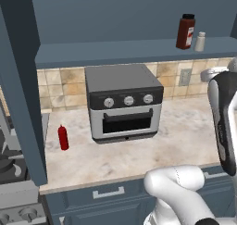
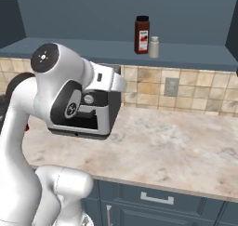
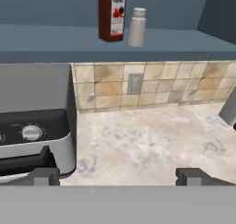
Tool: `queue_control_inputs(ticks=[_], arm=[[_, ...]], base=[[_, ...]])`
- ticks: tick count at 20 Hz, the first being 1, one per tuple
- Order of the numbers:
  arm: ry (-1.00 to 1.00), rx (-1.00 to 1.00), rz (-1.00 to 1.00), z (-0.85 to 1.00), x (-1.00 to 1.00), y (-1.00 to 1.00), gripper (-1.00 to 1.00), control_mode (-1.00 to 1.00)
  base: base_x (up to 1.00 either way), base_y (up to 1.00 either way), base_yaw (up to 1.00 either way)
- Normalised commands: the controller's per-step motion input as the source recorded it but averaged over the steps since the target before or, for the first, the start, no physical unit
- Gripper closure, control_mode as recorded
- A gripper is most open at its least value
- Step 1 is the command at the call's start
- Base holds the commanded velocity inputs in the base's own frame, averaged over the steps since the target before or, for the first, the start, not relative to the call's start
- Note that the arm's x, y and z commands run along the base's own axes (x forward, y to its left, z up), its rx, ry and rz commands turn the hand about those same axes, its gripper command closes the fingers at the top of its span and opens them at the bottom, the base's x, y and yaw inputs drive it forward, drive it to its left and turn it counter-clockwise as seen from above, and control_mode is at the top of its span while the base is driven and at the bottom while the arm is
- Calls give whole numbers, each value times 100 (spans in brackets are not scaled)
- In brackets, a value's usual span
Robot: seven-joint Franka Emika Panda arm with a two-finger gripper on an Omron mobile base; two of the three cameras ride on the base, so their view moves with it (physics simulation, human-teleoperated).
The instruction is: Collect the paprika, ketchup, and shaker from the cabinet and place them next to the stove.
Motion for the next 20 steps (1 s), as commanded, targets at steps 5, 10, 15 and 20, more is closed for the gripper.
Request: queue_control_inputs(ticks=[5,10,15,20], arm=[[-27,-2,0,30,0,-62,-100,-100],[-15,0,0,42,13,-11,-100,-100],[-4,0,0,15,15,0,-100,-100],[1,0,2,0,12,0,-100,-100]], base=[[0,0,0],[0,0,0],[0,0,0],[0,0,0]])
